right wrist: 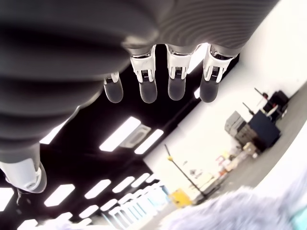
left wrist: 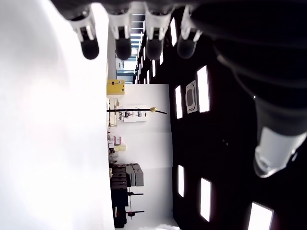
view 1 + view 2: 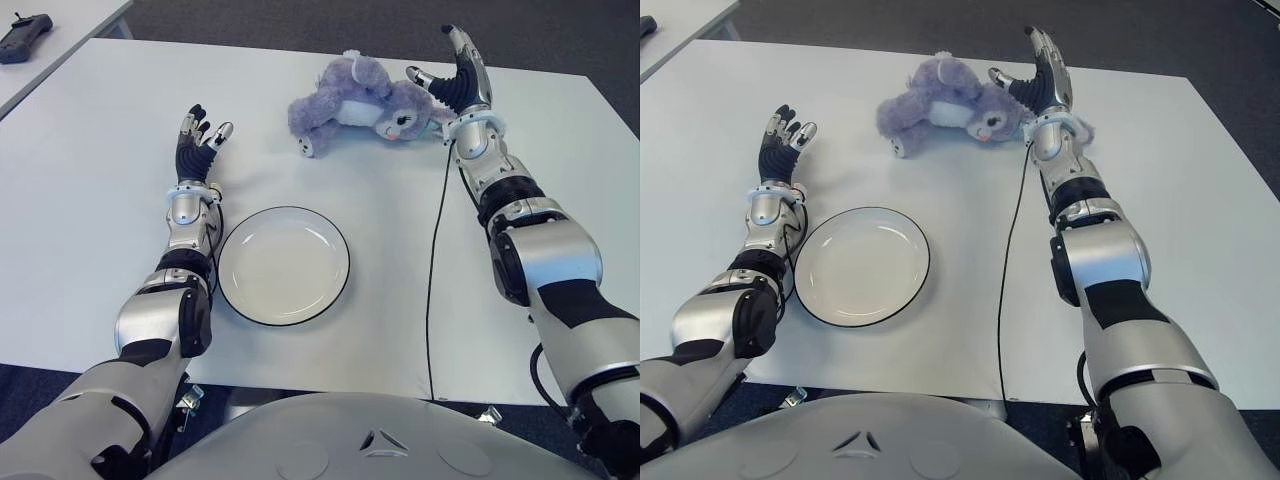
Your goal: Put the doll into the plate.
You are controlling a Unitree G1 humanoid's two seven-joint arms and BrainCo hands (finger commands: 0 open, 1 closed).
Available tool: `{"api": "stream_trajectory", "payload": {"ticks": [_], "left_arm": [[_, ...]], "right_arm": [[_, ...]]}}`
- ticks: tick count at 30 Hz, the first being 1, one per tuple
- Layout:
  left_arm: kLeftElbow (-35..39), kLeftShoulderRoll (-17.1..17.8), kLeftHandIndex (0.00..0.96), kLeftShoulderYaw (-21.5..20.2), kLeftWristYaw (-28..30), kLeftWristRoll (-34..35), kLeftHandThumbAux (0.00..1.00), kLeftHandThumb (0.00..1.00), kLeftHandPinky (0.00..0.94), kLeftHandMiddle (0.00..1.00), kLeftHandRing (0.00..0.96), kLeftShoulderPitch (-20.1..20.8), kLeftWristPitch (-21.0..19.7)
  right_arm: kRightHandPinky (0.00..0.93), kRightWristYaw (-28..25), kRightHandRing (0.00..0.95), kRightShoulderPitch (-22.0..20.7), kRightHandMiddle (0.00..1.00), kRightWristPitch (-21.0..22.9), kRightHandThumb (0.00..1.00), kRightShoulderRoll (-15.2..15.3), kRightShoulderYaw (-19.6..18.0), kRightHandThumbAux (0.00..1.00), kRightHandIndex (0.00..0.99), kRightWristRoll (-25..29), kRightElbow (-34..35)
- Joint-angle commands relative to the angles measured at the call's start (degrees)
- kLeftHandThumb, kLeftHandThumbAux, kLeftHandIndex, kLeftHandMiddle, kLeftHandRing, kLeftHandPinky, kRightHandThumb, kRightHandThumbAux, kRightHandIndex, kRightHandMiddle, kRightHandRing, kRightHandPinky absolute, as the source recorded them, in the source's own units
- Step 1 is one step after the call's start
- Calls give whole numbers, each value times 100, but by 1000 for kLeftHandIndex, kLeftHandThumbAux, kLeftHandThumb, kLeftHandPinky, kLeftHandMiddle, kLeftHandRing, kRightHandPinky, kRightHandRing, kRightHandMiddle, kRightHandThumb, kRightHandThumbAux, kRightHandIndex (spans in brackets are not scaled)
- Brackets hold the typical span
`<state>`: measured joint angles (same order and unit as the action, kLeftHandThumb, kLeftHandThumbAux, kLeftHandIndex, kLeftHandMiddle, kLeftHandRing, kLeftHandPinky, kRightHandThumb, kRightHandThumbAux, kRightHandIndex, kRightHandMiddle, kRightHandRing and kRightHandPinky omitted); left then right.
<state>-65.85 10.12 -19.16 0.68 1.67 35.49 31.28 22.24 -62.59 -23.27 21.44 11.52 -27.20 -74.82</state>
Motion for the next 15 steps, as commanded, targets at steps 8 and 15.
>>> {"api": "stream_trajectory", "payload": {"ticks": [8,15], "left_arm": [[-954,-490,36,-57,134,141,591,0,0,68,31,-1365,-445],[-950,-502,38,-55,124,139,589,0,0,71,30,-1366,-439]], "right_arm": [[6,-454,0,-402,0,667,211,198,647,415,0,-622,-236],[1,-808,0,-560,0,842,242,370,1101,401,0,-1013,-262]]}}
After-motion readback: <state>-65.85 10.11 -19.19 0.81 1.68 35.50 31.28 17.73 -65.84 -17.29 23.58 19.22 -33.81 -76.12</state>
